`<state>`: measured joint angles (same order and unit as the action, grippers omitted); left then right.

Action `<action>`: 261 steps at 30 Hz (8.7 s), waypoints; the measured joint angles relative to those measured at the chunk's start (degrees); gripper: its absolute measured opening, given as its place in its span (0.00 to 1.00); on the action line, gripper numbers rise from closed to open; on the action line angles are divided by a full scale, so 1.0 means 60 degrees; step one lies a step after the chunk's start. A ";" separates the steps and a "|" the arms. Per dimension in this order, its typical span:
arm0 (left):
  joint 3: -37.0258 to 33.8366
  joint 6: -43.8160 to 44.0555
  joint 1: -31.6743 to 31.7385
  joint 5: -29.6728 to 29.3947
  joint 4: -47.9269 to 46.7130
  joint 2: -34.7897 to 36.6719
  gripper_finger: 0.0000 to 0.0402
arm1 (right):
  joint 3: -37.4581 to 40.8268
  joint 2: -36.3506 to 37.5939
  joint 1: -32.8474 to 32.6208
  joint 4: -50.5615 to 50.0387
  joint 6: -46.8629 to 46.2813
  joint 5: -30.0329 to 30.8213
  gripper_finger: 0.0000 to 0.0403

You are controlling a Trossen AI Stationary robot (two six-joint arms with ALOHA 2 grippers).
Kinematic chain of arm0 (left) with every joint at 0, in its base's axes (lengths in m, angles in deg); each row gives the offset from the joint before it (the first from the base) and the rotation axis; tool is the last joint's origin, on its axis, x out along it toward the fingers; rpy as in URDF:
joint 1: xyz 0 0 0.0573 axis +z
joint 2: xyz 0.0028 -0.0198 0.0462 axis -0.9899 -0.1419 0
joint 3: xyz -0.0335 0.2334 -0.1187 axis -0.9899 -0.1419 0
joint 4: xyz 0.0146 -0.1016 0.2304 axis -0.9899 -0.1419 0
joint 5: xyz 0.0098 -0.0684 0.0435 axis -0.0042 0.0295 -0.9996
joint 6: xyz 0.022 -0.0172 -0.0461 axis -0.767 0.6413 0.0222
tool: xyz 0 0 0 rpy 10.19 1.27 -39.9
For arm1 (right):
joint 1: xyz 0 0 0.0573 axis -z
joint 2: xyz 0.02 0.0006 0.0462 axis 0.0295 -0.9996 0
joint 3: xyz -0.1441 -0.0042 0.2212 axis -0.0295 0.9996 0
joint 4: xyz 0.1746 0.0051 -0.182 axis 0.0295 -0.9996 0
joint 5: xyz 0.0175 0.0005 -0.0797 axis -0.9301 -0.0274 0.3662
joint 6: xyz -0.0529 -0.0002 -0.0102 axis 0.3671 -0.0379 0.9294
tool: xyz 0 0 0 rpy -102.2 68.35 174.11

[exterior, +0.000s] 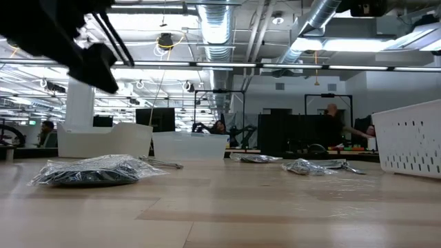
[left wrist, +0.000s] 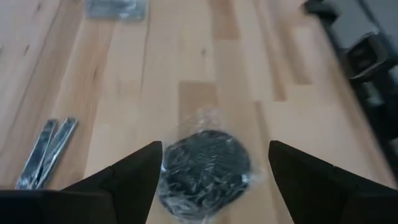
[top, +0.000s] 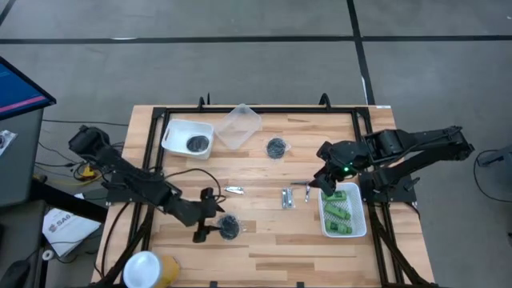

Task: Pick & Place Travel size toiletries
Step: Put the black hairbrush into the top white bin

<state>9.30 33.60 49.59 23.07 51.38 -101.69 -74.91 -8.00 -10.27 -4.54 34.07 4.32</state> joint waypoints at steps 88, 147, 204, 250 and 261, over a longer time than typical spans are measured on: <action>0.0051 -0.2060 0.5511 -0.5774 0.0079 0.3339 0.00 | 0.0002 -0.0004 -0.0042 0.0464 0.0952 0.0146 0.54; -0.0863 0.2418 0.7132 -0.2899 -0.0919 0.7393 0.71 | 0.0002 -0.6138 0.6342 0.1981 0.3110 -0.0808 0.59; -0.0874 0.3318 0.7118 0.0492 0.0922 0.5284 0.82 | -0.0160 -0.5078 0.5385 0.4258 0.2216 -0.1697 0.00; -0.0871 0.4289 0.7158 0.1959 0.5961 0.0514 0.19 | -0.2067 -0.5650 0.4022 0.4337 0.2823 -0.1245 0.00; -0.0871 0.3952 0.7154 0.1963 0.6085 0.0538 0.05 | -0.2067 -0.5650 0.3965 0.4473 0.3330 -0.1241 0.00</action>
<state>4.07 57.31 92.52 34.85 87.89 -98.46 -87.31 -41.90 13.52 22.29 54.05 -3.12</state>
